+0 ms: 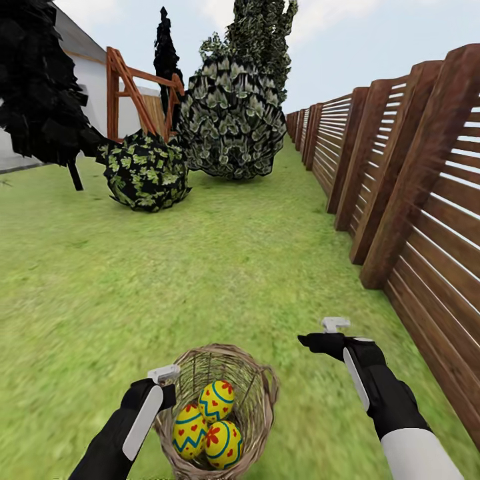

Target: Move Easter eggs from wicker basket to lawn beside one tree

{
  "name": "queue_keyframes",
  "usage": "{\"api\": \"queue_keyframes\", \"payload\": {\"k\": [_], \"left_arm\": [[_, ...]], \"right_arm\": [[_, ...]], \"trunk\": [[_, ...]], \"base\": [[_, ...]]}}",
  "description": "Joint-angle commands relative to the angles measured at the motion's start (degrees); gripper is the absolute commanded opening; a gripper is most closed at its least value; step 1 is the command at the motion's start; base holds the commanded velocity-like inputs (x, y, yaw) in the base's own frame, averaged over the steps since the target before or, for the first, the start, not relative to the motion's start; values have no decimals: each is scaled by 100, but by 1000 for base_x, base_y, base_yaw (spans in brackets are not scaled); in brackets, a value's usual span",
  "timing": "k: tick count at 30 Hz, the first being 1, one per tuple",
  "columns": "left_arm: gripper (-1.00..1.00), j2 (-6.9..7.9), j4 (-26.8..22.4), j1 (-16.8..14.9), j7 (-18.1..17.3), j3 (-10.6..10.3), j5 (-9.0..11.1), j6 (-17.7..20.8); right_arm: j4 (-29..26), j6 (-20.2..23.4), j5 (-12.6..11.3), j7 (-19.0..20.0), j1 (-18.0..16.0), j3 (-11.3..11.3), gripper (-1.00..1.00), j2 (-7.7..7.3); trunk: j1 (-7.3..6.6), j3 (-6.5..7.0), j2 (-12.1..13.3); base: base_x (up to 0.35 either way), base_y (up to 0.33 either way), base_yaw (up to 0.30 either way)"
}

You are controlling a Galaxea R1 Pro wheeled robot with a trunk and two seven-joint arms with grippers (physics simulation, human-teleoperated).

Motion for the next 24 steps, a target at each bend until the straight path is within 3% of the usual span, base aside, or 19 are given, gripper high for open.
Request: {"api": "queue_keyframes", "payload": {"k": [1,24], "left_arm": [[-100,0,-2,0,2,-1,23,-3],[-100,8,-4,0,-4,-7,23,-2]], "right_arm": [[0,1,-1,0,0,0,100,0],[245,-30,-1,-15,2,-5,100,-9]], "trunk": [[-23,18,42],[-528,431,964]], "base": [[0,0,292],[0,0,292]]}}
